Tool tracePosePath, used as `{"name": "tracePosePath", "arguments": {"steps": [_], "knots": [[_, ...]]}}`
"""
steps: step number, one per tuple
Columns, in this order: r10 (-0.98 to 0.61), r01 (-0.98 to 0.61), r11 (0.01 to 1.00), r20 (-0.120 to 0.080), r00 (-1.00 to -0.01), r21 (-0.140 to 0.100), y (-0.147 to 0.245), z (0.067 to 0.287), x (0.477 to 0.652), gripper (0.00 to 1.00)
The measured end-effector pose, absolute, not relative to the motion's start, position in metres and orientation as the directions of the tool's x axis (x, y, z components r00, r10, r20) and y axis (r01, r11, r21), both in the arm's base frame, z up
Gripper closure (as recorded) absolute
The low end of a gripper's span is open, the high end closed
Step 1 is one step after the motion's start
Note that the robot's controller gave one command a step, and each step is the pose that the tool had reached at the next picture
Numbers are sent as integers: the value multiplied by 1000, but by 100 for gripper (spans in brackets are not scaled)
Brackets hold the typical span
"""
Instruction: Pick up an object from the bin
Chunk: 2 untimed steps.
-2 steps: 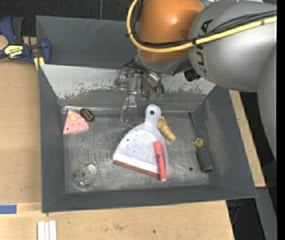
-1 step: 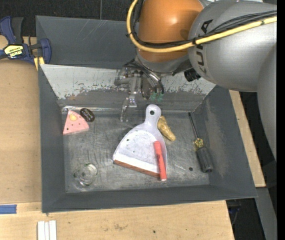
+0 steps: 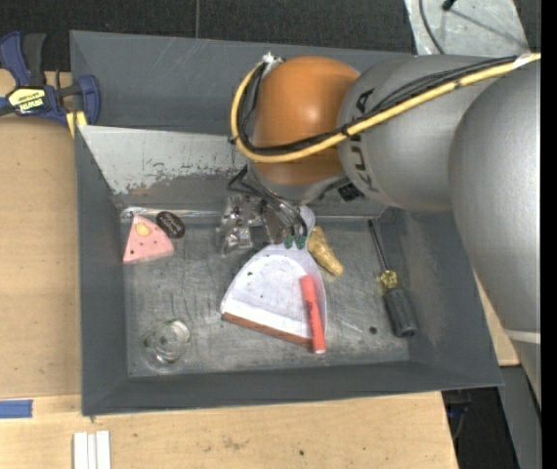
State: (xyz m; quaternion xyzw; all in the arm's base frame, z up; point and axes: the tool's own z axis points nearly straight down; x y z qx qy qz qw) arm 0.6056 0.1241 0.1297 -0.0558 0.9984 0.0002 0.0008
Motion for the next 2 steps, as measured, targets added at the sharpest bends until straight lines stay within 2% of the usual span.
{"name": "tracePosePath", "arguments": {"steps": [1,2], "knots": [[-110,-110,994,-3,-994,1,124,131,606,0],[-110,-110,994,-3,-994,1,124,131,606,0]]}}
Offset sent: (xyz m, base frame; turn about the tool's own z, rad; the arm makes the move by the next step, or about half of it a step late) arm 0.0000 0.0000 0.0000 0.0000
